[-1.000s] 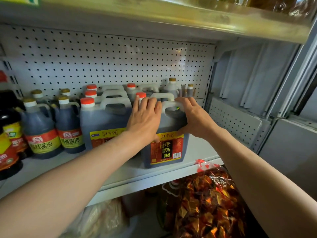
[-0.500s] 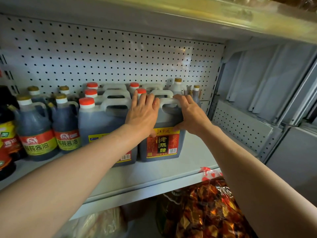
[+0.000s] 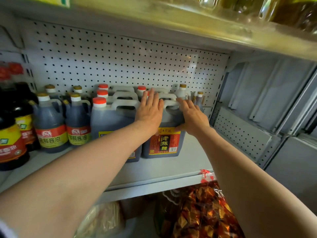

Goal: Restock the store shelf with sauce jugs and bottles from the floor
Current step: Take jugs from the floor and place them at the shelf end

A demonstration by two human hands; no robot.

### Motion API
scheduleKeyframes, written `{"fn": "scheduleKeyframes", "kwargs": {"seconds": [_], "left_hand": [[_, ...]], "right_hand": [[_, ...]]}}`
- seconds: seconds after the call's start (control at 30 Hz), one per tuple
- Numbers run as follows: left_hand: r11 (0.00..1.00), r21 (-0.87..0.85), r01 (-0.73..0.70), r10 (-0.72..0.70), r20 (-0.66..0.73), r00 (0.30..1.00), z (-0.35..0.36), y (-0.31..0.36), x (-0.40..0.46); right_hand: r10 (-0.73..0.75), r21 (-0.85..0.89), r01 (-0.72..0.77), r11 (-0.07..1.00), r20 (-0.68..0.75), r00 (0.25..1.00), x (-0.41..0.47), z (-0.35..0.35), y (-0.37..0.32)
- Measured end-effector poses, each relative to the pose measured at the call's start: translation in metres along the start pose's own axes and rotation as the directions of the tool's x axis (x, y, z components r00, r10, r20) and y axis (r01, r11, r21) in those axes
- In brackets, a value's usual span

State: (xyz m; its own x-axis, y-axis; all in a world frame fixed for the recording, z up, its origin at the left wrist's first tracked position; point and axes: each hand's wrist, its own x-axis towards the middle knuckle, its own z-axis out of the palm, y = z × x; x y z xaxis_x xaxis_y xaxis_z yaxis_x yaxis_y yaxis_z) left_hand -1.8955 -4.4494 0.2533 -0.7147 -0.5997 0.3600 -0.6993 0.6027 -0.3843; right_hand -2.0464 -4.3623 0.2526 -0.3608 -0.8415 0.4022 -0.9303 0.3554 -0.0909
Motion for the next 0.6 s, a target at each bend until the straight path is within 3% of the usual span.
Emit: {"fn": "scheduleKeyframes", "kwargs": {"seconds": [0.13,0.23,0.37,0.6], "left_hand": [[0.999,-0.037,0.036,-0.037,-0.025,0.999,-0.005,0.002,-0.014],[0.983,-0.184,0.022,-0.029,-0.038,0.999,-0.005,0.004,-0.034],[0.926,-0.373,-0.056,0.045,-0.039,0.998,0.004,0.003,-0.062],[0.72,-0.669,-0.183,0.16,-0.097,0.982,0.032,0.003,-0.112]], "right_hand": [[0.136,0.065,-0.134,0.989,-0.015,0.991,-0.024,0.004,-0.001],[0.231,0.102,-0.226,0.969,-0.038,0.972,-0.056,0.01,0.004],[0.344,0.025,-0.343,0.939,-0.017,0.939,-0.102,0.002,0.003],[0.544,-0.057,-0.544,0.837,-0.019,0.839,-0.179,-0.015,-0.038]]}}
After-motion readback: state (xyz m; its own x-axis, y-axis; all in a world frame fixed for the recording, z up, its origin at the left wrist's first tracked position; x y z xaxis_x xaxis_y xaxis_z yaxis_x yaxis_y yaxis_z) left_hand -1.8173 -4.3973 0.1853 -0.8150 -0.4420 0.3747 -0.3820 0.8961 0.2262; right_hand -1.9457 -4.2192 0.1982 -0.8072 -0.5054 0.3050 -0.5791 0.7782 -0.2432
